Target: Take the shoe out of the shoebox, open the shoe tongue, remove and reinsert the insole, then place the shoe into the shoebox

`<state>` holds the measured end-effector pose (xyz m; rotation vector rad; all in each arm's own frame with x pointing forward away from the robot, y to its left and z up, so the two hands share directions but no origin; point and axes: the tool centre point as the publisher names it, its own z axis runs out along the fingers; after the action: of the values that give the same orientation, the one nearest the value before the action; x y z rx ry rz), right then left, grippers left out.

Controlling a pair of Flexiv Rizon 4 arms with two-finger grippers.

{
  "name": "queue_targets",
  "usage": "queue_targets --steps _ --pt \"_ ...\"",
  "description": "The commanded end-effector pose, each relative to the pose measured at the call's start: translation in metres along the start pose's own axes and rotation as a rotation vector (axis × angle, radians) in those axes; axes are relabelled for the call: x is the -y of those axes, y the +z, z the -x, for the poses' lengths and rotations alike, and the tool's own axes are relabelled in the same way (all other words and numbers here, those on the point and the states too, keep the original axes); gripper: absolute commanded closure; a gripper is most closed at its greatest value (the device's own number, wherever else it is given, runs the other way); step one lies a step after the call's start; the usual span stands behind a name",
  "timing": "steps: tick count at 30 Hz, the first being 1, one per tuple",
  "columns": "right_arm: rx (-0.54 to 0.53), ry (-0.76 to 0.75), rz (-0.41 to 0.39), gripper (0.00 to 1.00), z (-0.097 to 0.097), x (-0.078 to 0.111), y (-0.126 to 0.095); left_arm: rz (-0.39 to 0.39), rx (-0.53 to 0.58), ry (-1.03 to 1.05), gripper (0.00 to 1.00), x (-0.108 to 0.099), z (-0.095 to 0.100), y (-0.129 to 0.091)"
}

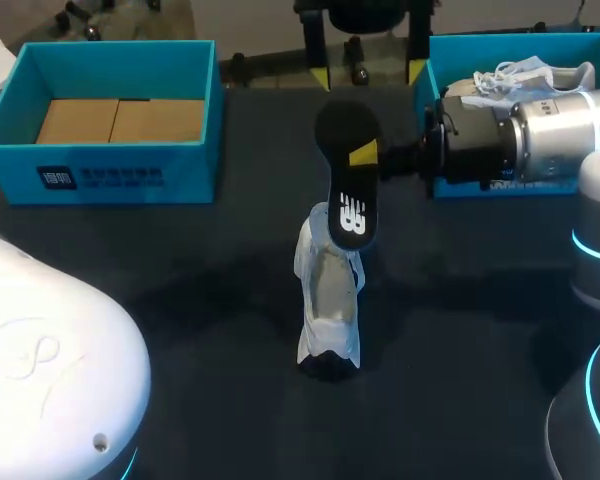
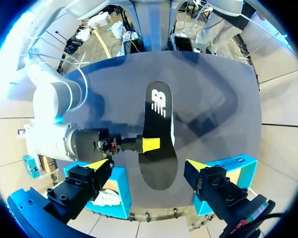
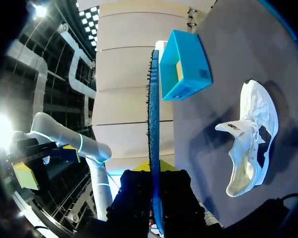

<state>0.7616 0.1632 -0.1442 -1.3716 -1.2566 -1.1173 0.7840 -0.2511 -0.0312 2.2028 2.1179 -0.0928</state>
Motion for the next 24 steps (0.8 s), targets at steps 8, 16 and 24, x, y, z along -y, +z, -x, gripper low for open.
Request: queue_targets --steps 8,16,24 --pt "-0.001 -0.001 -0.001 1.00 0.001 0.001 0.002 0.006 -0.019 0.001 0.00 0.006 -0.002 0.004" --pt "0.000 -0.004 -0.002 1.00 -0.001 0.000 0.001 0.033 0.079 0.025 0.00 0.011 -0.010 0.002" --pt "0.008 -0.004 0.010 1.00 -0.001 0.001 -0.005 0.074 0.227 0.056 0.00 0.018 -0.018 -0.004"
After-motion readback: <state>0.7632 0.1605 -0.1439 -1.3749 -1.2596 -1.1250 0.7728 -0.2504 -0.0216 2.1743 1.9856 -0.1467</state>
